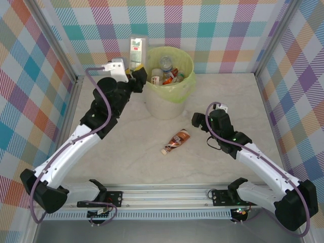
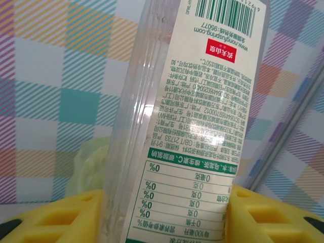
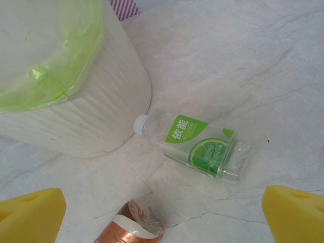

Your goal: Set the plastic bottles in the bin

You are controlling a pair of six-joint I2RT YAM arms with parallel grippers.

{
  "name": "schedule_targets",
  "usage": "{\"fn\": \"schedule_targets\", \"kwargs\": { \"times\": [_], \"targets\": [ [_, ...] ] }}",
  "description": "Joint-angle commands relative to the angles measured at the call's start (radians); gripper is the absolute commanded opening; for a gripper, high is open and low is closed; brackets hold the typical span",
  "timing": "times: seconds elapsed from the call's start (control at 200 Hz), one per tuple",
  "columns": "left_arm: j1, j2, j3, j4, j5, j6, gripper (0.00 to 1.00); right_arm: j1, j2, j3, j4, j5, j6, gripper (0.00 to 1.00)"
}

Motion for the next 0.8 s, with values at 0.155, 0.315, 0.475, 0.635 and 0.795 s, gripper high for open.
{"fn": "schedule_targets", "kwargs": {
  "times": [0.155,0.315,0.475,0.635,0.795],
  "targets": [
    [0.009,0.183,0.186,-0.069,0.106,-0.003,0.44,0.0,-0.044,0.02,0.015,0.01,0.021,1.0],
    [0.018,0.29,0.297,-0.093,0.11,0.017,0.44,0.0,-0.077,0.006,0.006,0.023,0.021,1.0],
    [0.042,0.389,0.422,-0.165,0.087,0.025,0.43,0.0,-0.105,-0.005,-0.007,0.028,0.027,1.0],
    [0.066,0.448,0.476,-0.22,0.052,0.003,0.43,0.0,-0.13,-0.014,-0.021,0.041,0.026,1.0],
    [0.097,0.51,0.54,-0.376,-0.022,-0.079,0.54,0.0,-0.148,-0.025,-0.019,0.047,0.026,1.0]
  ]
}}
